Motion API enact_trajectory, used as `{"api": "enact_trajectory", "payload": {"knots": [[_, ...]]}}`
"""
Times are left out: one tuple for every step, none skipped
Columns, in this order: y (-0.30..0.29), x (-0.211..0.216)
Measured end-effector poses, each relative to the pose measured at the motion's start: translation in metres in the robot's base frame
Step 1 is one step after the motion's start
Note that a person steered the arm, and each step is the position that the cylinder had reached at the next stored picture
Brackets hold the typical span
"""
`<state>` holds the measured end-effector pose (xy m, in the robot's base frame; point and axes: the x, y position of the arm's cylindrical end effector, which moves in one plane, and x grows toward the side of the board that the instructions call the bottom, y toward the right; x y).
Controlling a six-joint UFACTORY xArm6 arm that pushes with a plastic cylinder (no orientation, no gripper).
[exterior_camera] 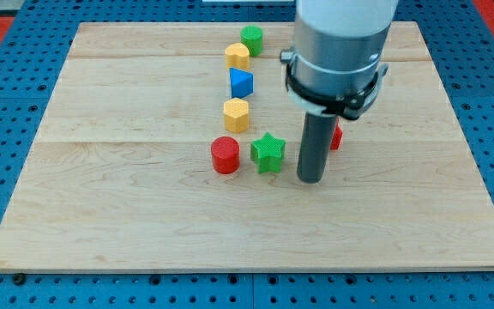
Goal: Place the stars in a vertical line
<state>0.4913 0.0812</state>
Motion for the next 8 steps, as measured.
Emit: {"api": "enact_trajectory", "payload": {"knots": [[0.002, -0.024], [0.002, -0.04], [-0.008, -0.052], [-0.012, -0.025], [-0.005, 0.025], [-0.005, 0.026], [-0.001, 0.012], [-0.011, -0.041]]}}
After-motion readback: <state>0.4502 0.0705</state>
